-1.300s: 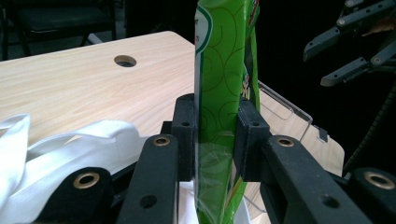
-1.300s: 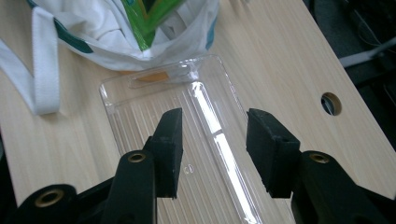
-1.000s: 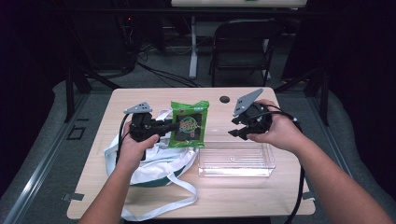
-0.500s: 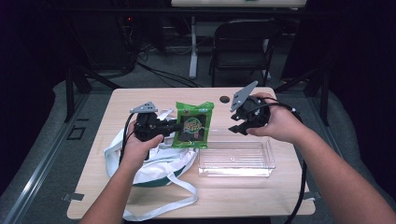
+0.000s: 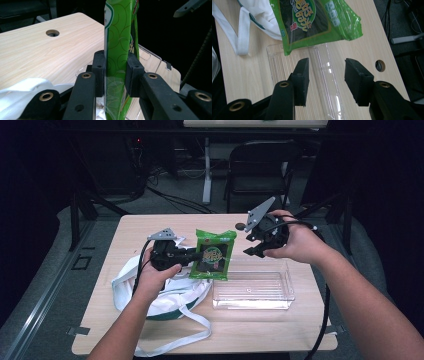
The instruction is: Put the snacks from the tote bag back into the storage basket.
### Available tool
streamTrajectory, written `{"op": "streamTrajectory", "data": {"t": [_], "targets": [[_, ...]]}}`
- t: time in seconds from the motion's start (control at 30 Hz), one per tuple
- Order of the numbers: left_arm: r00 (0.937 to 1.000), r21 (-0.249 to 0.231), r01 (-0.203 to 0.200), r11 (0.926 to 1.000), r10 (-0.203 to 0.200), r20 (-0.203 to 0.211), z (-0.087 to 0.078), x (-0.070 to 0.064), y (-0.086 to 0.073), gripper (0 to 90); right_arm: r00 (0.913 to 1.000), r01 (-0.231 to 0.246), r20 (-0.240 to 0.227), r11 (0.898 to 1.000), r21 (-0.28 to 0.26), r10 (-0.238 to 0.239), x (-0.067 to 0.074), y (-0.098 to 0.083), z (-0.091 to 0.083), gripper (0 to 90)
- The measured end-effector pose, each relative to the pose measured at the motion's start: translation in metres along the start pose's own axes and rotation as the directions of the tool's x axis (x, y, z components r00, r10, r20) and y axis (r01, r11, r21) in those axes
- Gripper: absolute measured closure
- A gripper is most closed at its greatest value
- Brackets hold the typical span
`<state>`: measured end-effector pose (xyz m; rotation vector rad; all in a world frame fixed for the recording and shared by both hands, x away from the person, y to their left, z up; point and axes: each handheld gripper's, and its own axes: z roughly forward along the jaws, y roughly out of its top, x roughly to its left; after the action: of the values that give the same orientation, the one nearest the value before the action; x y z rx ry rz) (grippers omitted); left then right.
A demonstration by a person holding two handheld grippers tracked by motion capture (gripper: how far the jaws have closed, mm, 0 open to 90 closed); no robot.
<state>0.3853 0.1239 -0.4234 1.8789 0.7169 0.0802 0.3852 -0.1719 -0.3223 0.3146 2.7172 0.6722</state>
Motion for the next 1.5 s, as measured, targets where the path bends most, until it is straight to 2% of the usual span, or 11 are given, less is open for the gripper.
{"op": "streamTrajectory", "data": {"t": [0.23,0.47,0.87,1.2,1.47,1.5], "targets": [[0.9999,0.015,-0.012,0.9998,0.012,0.011,0.007,-0.005,0.001,73.8,0.9997,0.025,0.006,1.000,0.008,-0.025,-0.001,0.006,-0.001,53.4],[0.9989,0.028,-0.032,0.9991,0.031,0.034,0.018,-0.013,0.003,73.7,0.9984,0.057,-0.009,0.998,0.018,-0.057,-0.001,0.015,0.002,52.3],[0.9966,0.046,-0.059,0.9972,0.056,0.061,0.031,-0.024,0.005,73.7,0.9972,0.074,-0.015,0.997,0.031,-0.073,0.000,0.021,0.007,49.4],[0.9940,0.036,-0.070,0.9969,0.067,0.087,0.030,-0.029,0.006,73.8,0.9957,0.091,-0.021,0.994,0.052,-0.090,0.001,0.023,0.016,46.0],[0.9923,0.024,-0.067,0.9975,0.064,0.106,0.029,-0.030,0.007,73.9,0.9957,0.088,-0.035,0.994,0.059,-0.086,0.002,0.023,0.022,44.6],[0.9922,0.023,-0.065,0.9976,0.063,0.108,0.029,-0.030,0.007,73.9,0.9949,0.094,-0.044,0.993,0.078,-0.091,0.001,0.023,0.023,45.5]]}}
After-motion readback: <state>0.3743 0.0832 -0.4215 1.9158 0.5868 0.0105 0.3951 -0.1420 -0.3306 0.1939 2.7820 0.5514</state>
